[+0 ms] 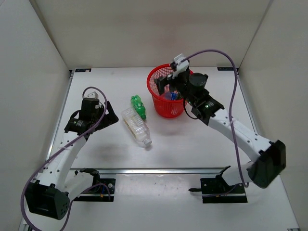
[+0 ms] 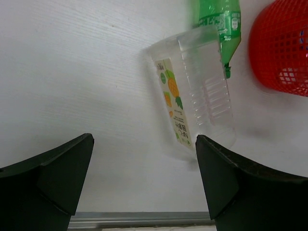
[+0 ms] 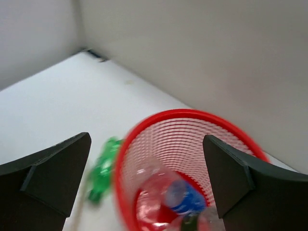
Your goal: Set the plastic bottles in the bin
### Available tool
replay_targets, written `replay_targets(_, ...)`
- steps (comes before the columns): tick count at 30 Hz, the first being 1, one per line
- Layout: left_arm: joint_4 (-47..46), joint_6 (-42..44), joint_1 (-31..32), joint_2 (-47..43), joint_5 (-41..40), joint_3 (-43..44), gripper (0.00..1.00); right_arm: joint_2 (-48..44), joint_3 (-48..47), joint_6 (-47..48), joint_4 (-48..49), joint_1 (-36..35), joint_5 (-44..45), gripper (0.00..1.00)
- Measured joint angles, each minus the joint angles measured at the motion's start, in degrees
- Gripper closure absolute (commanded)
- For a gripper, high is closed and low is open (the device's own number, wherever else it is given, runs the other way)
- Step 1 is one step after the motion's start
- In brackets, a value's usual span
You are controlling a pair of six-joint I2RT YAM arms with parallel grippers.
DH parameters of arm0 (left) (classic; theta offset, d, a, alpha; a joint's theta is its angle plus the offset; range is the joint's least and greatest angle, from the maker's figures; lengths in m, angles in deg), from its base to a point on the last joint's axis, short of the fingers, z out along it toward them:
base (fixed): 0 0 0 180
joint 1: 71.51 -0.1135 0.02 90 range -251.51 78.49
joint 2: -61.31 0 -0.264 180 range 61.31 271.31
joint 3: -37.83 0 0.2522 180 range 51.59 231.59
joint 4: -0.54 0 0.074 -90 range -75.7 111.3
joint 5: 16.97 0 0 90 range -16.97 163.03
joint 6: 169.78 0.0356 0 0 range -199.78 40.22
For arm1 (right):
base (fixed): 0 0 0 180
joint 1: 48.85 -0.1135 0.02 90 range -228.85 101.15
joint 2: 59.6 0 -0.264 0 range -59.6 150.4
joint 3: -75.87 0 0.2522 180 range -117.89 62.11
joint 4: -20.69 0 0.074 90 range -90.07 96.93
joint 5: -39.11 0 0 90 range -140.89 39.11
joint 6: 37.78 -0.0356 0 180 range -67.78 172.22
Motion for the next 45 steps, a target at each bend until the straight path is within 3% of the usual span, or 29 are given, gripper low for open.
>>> replay_targets(4,0.02,1.57,-0.83,3.19,-0.81,4.48,0.02,-8.04,5.44,-0.07,-4.90,-7.37,-7.41,0.01)
replay_targets(8,-0.24,3.08,-0.96,6.43,-1.55,9.22,0.01,-9.81,11.23,-0.87,-11.50,-14.38,-11.82,0.01)
replay_targets(17,0.39,4.98,-2.45,8.17,-3.69,12.63,0.01,0.22,18.08,-5.29,-21.73,-16.44,-18.78,0.01)
replay_targets(26,3.21,5.05,-2.78,5.49,-5.20,12.28,0.01,9.73,18.12,-10.58,-18.16,-17.55,-17.73,0.00)
replay_targets(30,4.55,5.03,-2.89,4.35,-5.64,12.15,0.01,13.09,18.05,-12.92,-15.43,-17.84,-14.95,0.05)
replay_targets(34,5.73,5.20,-2.91,3.87,-6.82,12.15,0.01,17.42,17.29,-14.08,-14.73,-18.58,-12.96,0.20)
replay_targets(36,6.14,5.40,-2.93,3.82,-7.30,12.15,0.01,18.73,16.68,-14.34,-14.86,-18.71,-11.91,0.47)
replay_targets(38,6.32,5.60,-2.93,3.80,-7.63,12.15,0.01,18.88,16.61,-14.99,-14.71,-18.95,-11.17,0.64)
replay_targets(40,6.38,5.64,-2.95,3.80,-7.74,12.15,0.01,18.62,16.68,-15.69,-13.81,-19.02,-10.84,0.71)
replay_targets(44,6.29,5.66,-2.95,3.80,-7.76,12.15,0.01,16.22,16.72,-16.02,-13.22,-19.34,-10.12,1.00)
replay_targets(45,6.23,5.66,-2.95,3.80,-7.76,12.15,0.02,15.34,16.72,-16.00,-13.22,-19.47,-10.14,1.00)
